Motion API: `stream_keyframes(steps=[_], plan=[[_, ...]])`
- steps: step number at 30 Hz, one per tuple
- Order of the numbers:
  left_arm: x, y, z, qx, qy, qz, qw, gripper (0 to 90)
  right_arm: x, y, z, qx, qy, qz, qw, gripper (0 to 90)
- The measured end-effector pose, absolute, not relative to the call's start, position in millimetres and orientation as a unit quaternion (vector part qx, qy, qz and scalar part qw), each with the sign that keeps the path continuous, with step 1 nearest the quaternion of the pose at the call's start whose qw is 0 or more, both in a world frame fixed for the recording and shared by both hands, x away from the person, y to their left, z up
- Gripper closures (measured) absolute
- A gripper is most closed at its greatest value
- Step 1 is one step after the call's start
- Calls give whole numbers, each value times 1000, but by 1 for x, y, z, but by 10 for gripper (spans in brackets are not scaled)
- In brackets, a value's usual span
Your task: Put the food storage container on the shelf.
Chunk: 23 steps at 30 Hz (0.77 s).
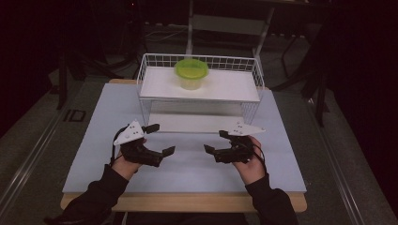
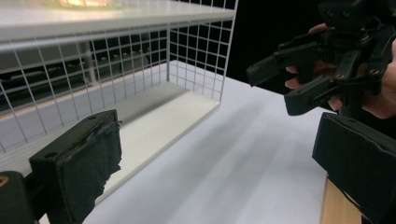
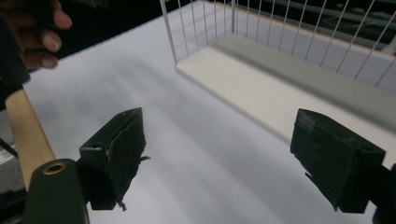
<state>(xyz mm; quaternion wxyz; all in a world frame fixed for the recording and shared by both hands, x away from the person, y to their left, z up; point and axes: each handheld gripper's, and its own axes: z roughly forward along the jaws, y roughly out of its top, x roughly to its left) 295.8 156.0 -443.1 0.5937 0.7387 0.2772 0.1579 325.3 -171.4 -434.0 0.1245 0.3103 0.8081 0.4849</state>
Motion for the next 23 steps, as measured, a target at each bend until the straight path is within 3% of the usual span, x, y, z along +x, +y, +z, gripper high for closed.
stream_keyframes(steps=[7,23], plan=[[290,151,-461,751,265,148,586,20,318,-179,-459,322,811,475,113,176],[283,151,-475,749,268,133,591,20,309,-193,-475,330,815,457,130,175]])
